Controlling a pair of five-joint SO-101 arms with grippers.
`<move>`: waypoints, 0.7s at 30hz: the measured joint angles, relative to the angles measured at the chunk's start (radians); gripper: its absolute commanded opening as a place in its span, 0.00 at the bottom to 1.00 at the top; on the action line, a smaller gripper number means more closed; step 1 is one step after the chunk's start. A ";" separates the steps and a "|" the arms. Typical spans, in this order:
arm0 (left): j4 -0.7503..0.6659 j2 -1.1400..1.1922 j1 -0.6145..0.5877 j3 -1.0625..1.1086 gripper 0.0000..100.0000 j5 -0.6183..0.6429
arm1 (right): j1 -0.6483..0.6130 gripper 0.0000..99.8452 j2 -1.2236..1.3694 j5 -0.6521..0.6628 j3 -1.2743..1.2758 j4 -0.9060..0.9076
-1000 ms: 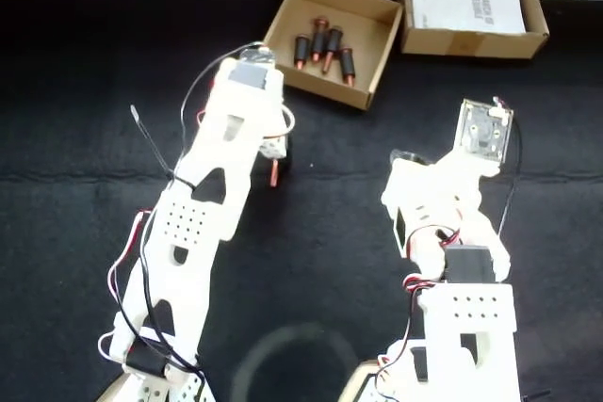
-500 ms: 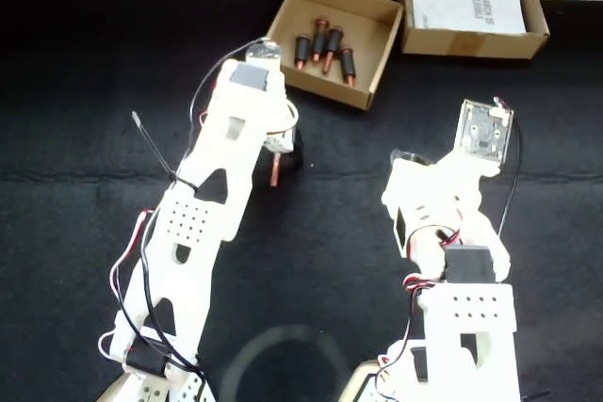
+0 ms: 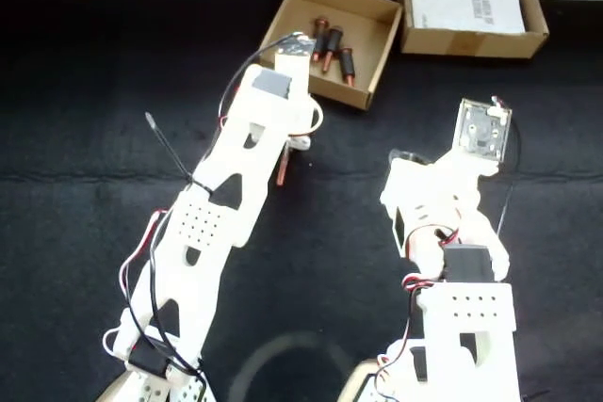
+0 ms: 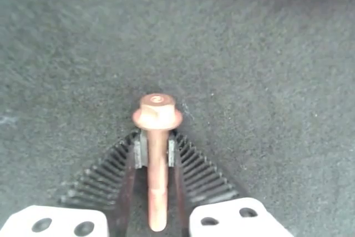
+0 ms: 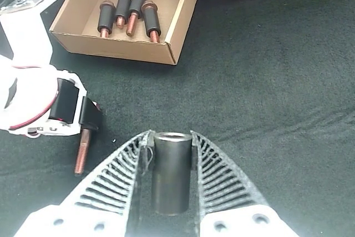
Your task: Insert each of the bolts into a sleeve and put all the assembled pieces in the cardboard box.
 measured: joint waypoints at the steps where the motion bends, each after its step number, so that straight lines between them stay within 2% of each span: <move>1: 0.000 0.000 0.000 0.000 0.01 0.000 | 0.000 0.01 0.000 0.000 0.000 0.000; 6: 0.000 0.003 0.000 -0.015 0.01 0.002 | 0.000 0.01 0.000 0.000 0.000 0.000; 10: 0.014 0.011 -0.012 -0.114 0.01 0.000 | 0.000 0.01 0.000 0.000 0.006 -0.014; 16: 0.025 -0.003 -0.083 -0.390 0.01 0.000 | -0.012 0.01 0.000 0.000 0.098 -0.164; 21: 0.077 -0.120 -0.101 -0.410 0.01 0.000 | -0.015 0.01 0.000 0.000 0.204 -0.350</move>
